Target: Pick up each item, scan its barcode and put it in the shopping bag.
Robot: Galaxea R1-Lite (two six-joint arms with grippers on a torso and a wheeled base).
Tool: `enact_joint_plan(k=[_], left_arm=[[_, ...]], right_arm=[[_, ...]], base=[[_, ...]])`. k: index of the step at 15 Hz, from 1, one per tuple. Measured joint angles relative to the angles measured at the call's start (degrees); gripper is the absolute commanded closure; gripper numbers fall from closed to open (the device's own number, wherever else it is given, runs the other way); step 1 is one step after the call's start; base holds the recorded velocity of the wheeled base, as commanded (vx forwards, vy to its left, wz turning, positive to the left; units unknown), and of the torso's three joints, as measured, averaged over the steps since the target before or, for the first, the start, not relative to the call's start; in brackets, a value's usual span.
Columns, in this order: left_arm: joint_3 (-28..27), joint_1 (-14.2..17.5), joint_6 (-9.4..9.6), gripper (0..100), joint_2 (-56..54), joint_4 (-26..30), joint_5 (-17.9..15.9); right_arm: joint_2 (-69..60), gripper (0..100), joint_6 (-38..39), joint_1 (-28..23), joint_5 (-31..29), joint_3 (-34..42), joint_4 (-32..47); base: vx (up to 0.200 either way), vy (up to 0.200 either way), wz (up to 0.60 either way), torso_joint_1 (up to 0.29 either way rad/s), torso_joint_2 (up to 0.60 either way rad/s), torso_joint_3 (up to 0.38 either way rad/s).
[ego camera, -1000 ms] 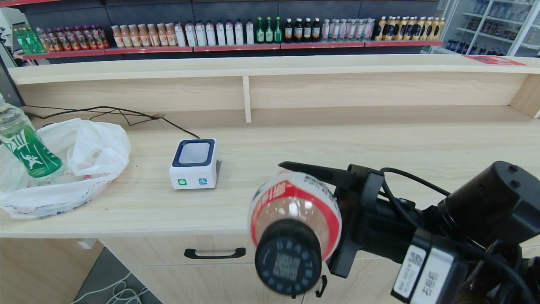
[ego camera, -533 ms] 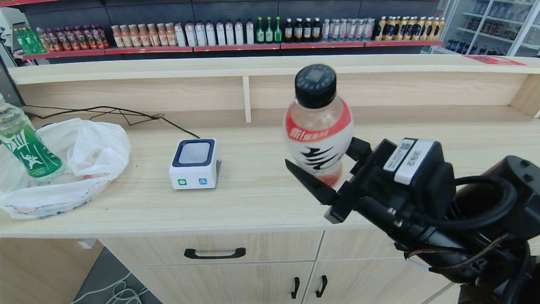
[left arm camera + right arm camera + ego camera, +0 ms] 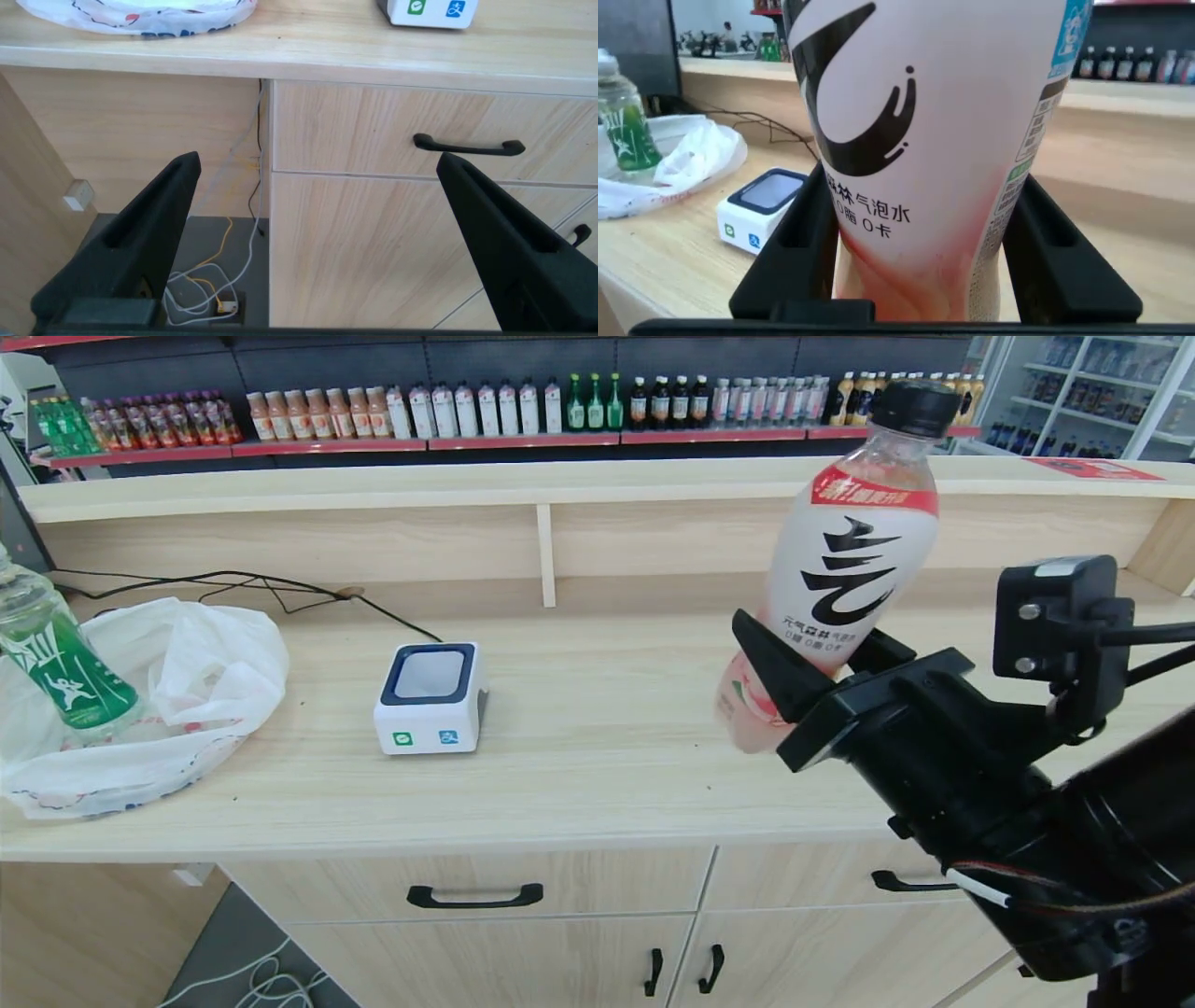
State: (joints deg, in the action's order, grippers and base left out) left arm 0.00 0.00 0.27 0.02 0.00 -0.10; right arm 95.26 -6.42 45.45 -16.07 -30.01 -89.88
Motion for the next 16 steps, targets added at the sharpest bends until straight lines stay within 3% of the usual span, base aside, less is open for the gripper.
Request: enact_joint_plan(k=[3,8,16], left_arm=[[0.0,0.0,-0.02,0,0.0,0.0,0.0],[0.0,0.0,-0.02,0,0.0,0.0,0.0],[0.0,0.0,0.00,0,0.0,0.0,0.0]], right_arm=[[0.1,100,5.3,-4.6,-0.2,1.4,0.0],[1.8,100,11.8,-16.9,-0.5,0.5,0.0],[1.5,100,10.6,-19.7,-0.8,-0.2,-0.1]], base=[[0.000,0.000,0.00,0.000,0.00,0.000],[0.000,0.000,0.00,0.000,0.00,0.000],[0.000,0.000,0.00,0.000,0.00,0.000]])
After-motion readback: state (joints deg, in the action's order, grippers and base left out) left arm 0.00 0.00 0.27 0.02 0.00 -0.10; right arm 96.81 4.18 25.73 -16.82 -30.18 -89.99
